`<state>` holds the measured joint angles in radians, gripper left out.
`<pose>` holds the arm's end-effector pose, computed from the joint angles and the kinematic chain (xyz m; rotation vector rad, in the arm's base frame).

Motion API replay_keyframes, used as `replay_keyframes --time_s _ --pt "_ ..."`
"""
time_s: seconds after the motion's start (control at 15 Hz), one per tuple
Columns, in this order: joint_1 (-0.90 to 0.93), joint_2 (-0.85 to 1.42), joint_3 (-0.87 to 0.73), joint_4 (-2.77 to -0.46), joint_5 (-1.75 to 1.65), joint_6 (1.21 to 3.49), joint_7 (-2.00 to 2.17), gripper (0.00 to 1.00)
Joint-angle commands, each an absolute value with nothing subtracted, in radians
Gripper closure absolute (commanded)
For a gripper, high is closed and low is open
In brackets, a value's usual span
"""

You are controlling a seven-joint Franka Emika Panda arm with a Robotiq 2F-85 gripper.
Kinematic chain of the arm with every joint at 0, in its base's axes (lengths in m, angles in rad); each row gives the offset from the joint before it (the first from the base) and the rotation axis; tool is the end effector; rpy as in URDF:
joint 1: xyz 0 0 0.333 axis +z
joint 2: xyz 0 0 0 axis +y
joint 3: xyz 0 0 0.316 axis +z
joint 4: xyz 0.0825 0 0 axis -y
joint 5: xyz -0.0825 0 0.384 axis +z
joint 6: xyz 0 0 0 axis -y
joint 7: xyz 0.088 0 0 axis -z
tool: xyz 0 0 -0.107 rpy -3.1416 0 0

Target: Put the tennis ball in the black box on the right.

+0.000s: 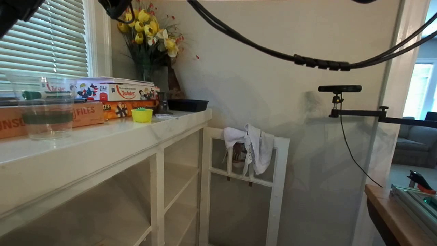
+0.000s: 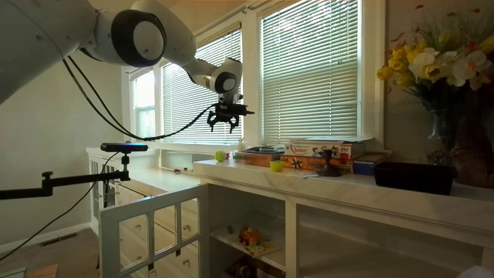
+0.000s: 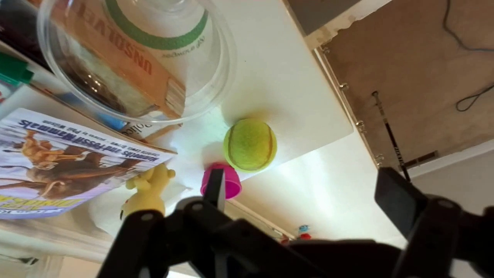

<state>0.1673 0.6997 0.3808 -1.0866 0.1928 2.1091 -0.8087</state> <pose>0.7018 0.3232 0.4736 -2.2831 -1.4941 -0.5820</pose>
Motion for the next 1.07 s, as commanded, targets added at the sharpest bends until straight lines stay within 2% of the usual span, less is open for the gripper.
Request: replay_keyframes --time_s 0.0,0.47,1.0 --pt "0.222 0.848 0.372 -0.857 0.188 2.019 -0.847 0.0" --pt "0.334 1.006 0.325 -0.603 0.122 1.956 -0.768 0.0" --pt "0.409 1.065 0.236 -0.488 0.071 1.878 -0.702 0.0"
